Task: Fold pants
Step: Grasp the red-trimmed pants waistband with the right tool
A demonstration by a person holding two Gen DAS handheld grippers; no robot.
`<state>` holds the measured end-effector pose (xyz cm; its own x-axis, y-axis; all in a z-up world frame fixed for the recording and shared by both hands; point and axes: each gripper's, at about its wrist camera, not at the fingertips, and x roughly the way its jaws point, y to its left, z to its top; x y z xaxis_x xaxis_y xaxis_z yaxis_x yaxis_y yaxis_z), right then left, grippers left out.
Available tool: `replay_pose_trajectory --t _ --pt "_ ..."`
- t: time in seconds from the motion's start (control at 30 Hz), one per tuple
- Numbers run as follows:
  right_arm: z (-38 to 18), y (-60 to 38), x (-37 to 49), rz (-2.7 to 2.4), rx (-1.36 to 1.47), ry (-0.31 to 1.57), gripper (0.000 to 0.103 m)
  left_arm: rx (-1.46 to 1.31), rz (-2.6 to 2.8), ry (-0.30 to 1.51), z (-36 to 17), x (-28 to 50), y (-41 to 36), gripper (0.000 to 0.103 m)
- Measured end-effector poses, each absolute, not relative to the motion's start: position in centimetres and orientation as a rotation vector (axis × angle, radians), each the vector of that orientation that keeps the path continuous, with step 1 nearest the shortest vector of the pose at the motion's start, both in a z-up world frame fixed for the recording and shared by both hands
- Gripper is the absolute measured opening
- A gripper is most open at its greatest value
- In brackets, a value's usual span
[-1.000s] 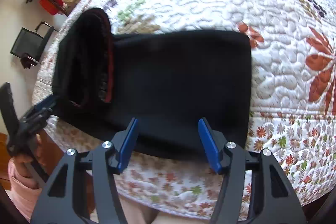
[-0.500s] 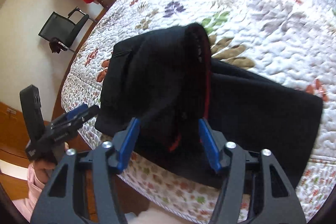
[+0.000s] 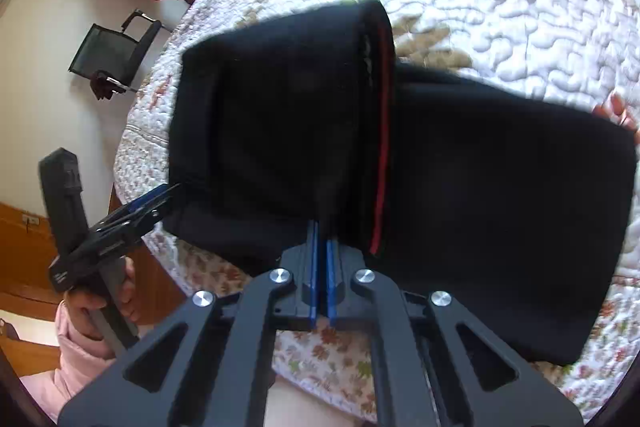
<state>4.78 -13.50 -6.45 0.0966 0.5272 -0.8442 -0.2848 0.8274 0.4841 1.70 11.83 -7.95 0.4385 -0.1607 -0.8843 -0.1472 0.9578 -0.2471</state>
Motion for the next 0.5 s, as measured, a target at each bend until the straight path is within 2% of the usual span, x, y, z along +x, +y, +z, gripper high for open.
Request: replay_pose_trajectory --t 0.07,0.1,0.13,0.17,0.2,0.23,0.3,0.33,0.5 --pt "-6.0 -13.3 4.6 0.611 0.203 1.331 0.004 -0.313 -0.014 1.122 -8.0 1.6 11.7 0.091" --pt "-5.3 -13.2 4.5 0.614 0.180 1.316 0.012 -0.313 -0.016 1.122 -7.9 1.5 11.7 0.091" --pt "-4.9 -13.1 4.5 0.606 0.164 1.305 0.025 -0.312 -0.019 1.122 -7.7 1.5 11.7 0.091" --pt "-4.4 -13.3 4.5 0.594 0.153 1.294 0.034 -0.310 -0.020 1.119 -7.4 1.4 11.6 0.091" --pt "-3.7 -13.6 4.3 0.591 0.150 1.274 0.053 -0.313 -0.025 1.114 -7.2 1.3 11.7 0.091" --pt "-3.3 -13.8 4.2 0.592 0.158 1.258 0.066 -0.320 -0.030 1.110 -7.0 1.2 11.8 0.091" --pt "-2.9 -14.4 4.6 0.597 0.192 1.245 0.078 -0.355 -0.045 1.105 -6.7 1.1 12.2 0.091" --pt "-3.2 -14.7 4.8 0.600 0.212 1.252 0.082 -0.369 -0.046 1.105 -6.6 1.0 12.4 0.091" --pt "-6.7 -15.5 6.9 0.580 0.297 1.349 0.083 -0.391 -0.043 1.102 -6.4 0.4 13.1 0.091"
